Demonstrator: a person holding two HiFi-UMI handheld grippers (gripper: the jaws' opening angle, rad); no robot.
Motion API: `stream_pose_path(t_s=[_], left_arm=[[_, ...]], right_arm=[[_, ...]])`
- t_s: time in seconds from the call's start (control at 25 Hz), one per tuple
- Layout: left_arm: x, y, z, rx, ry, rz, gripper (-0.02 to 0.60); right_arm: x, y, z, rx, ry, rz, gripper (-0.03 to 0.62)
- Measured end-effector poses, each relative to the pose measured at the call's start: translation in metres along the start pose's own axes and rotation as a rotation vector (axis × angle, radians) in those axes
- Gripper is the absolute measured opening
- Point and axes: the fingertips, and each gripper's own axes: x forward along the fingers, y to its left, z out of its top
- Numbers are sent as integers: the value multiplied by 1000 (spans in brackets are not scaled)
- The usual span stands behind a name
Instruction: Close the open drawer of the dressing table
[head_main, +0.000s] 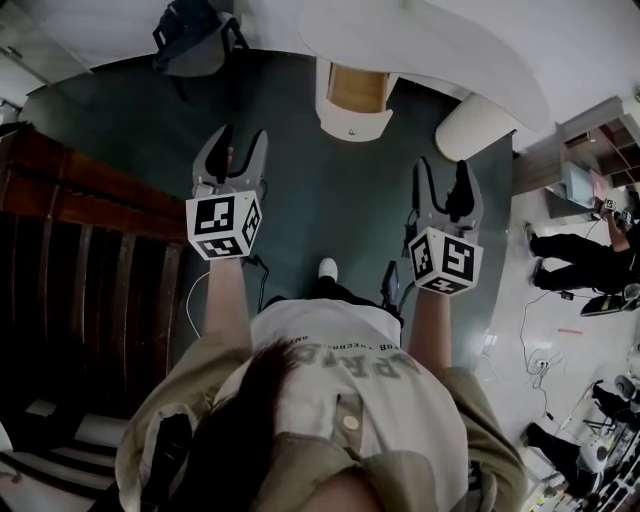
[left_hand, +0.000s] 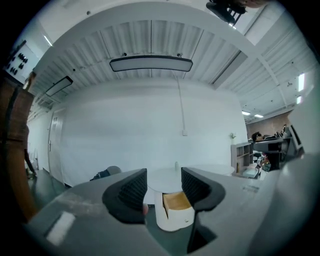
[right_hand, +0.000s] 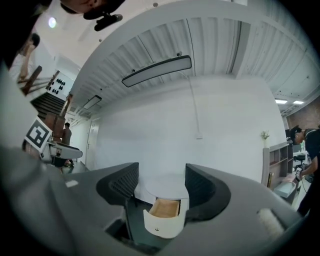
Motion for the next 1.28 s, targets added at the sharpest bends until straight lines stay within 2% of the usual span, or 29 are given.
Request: stream_pose_path(t_s=[0.28,0.52,0.76,1.28], left_arm=[[41,-9,5,16,-8,12,225],[57,-8,-22,8,65,18,225],[85,7,-36,8,99,16,225],[189,60,-83,5,160,-98,225]], right_arm=[[40,-24,-7,19,-12,20,284],[62,-28,-27,32,28,33,285],[90,-23,-51,56,65,35,285],[174,11,-120,64,157,-45,284]])
